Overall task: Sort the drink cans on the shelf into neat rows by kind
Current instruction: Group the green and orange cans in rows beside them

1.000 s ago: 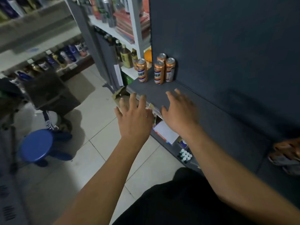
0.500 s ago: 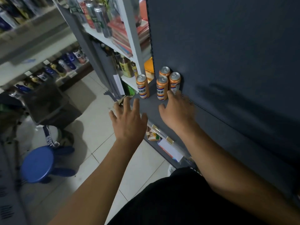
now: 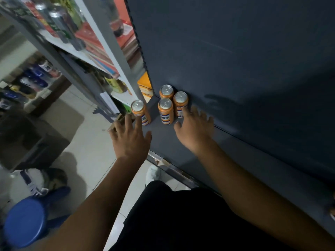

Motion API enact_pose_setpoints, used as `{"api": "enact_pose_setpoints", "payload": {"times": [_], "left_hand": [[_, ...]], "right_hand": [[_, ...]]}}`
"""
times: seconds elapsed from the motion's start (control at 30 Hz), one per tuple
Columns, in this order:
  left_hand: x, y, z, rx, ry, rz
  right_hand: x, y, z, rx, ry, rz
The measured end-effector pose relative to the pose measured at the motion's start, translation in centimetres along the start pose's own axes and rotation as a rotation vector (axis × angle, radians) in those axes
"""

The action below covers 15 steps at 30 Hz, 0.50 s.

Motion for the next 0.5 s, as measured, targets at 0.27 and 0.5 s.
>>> {"api": "enact_pose_setpoints", "payload": {"times": [0.27,0.5], "left_hand": [[3.6,-9.2,2.9,0.242,0.038,0.069],[8.3,-13.7,7.1,0.157,0.430,0.254]], "right_hand": [[4.5,-4.2,3.0,0.184,-0.317,0.113],[10.0,-5.4,6.7,0.689,-0.984,-0.158]]}}
Point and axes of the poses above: each hand's wrist, its own y-axis away from the middle knuckle, its own x-axis out of the palm, z = x × y, the point moved 4 cm from there along -y, towards the middle knuckle, and after that the axes turned 2 degrees about x, right-handed, at the moved point
